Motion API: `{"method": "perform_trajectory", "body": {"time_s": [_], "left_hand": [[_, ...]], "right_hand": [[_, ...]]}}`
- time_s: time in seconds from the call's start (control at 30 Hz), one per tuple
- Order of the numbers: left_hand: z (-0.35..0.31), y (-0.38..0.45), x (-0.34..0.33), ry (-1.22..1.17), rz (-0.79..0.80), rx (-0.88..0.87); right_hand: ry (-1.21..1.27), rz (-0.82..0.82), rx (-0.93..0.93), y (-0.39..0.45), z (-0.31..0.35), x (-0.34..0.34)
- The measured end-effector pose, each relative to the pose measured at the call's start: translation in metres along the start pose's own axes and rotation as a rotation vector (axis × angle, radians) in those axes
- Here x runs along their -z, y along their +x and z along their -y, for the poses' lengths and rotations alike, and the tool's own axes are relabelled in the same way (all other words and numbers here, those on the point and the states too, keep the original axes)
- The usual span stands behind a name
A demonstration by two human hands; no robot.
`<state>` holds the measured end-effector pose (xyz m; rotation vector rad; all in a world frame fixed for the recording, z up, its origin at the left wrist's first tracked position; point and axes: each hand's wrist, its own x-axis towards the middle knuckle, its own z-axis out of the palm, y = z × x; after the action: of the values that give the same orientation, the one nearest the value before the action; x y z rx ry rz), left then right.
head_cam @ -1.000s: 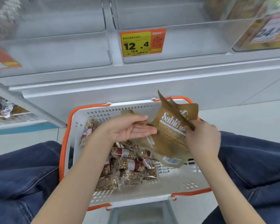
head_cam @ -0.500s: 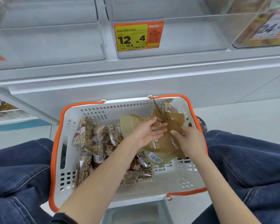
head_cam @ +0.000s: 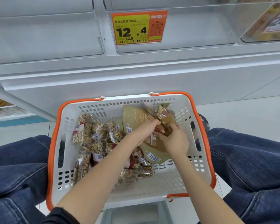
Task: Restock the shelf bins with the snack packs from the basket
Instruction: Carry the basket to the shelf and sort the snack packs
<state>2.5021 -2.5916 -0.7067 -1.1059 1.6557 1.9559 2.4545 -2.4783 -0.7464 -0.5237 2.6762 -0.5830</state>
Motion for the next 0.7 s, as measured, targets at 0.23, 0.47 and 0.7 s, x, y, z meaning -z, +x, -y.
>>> {"method": "perform_trajectory", "body": {"time_s": [0.23, 0.47, 0.7], "left_hand": [[0.028, -0.014, 0.037, 0.190, -0.236, -0.158], [0.105, -0.020, 0.040, 1.176, -0.172, -0.381], [0.125, 0.027, 0.005, 1.601, 0.224, -0.192]], "right_hand": [[-0.204, 0.065, 0.062, 0.017, 0.002, 0.005], [-0.162, -0.067, 0.116, 0.018, -0.007, 0.029], [-0.169, -0.108, 0.074, 0.015, 0.008, 0.068]]}}
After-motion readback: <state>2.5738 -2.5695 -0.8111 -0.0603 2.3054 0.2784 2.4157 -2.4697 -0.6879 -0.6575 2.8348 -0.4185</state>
